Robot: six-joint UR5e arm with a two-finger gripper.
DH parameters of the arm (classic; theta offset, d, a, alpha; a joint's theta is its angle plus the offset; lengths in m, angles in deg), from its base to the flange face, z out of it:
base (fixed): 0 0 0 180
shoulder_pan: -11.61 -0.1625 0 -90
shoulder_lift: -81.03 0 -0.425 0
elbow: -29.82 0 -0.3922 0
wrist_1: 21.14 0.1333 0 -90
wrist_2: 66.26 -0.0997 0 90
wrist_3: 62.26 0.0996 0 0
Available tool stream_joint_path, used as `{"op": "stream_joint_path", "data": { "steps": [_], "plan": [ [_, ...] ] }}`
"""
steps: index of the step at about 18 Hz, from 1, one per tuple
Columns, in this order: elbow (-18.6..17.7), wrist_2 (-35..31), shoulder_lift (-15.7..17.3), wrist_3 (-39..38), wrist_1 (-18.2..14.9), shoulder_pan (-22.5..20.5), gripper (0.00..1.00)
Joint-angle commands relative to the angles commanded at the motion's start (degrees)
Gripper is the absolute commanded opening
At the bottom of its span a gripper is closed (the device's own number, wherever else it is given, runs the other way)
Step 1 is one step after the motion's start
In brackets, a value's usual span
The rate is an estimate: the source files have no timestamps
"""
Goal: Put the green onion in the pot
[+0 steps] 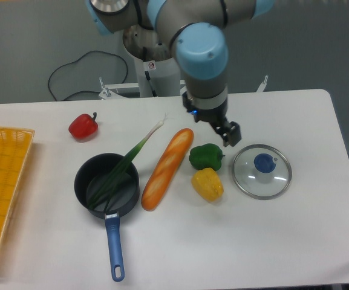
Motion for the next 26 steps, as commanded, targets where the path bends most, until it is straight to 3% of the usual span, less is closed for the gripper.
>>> {"op": "stream_joint_path", "data": {
  "steps": [9, 13, 19, 26],
  "plan": [
    [-2.2, 4.83, 2.9, 15.38, 0.09, -10.89, 1.0],
    [-2.9, 4.92, 2.72, 22.41, 0.18, -14.85, 1.0],
    [-2.81, 5.62, 2.64, 28.65, 0.09, -17.76, 1.0],
    [-2.29, 8.52, 2.81, 29.02, 0.35, -17.06, 1.0]
  ]
}}
